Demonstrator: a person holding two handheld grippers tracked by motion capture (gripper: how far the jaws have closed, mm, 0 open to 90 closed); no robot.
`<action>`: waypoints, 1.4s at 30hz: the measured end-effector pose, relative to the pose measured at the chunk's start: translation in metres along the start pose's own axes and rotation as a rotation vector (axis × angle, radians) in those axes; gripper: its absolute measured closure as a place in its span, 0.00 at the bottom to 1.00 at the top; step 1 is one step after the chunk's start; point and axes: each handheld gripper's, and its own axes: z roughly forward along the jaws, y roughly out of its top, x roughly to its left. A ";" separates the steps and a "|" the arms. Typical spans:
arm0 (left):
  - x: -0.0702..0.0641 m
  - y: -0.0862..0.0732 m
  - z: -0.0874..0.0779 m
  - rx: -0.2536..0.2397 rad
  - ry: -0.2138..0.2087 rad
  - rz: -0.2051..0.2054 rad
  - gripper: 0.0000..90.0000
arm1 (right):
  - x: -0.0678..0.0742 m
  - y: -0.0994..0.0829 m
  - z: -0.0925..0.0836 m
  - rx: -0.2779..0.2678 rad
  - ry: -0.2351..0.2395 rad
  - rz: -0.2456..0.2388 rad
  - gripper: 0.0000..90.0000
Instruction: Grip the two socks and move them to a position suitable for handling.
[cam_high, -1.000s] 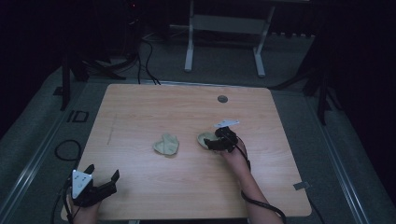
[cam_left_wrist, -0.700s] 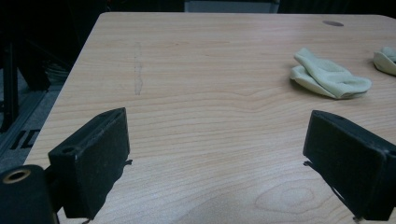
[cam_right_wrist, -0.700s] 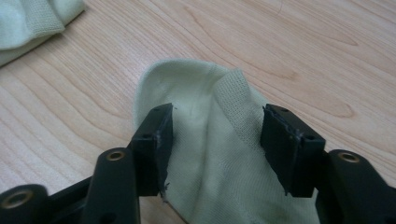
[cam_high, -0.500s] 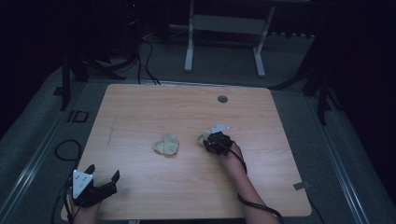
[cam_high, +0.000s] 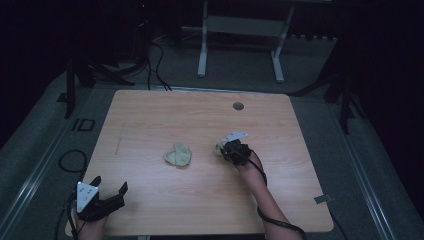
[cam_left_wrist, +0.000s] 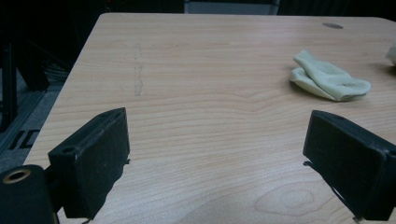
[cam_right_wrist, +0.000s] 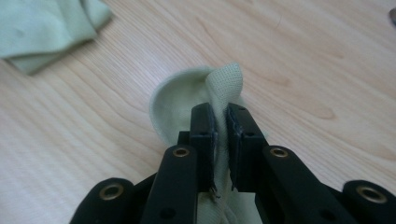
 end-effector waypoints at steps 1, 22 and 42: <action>0.000 0.000 0.000 0.001 0.001 0.001 0.08 | 0.001 0.001 -0.004 -0.006 -0.002 -0.006 0.91; -0.002 0.000 0.001 0.013 0.005 0.011 0.08 | 0.055 -0.013 -0.100 -0.073 0.063 -0.147 0.91; -0.010 0.002 0.000 0.020 -0.066 0.036 0.08 | 0.126 -0.079 -0.067 0.019 0.109 -0.165 0.89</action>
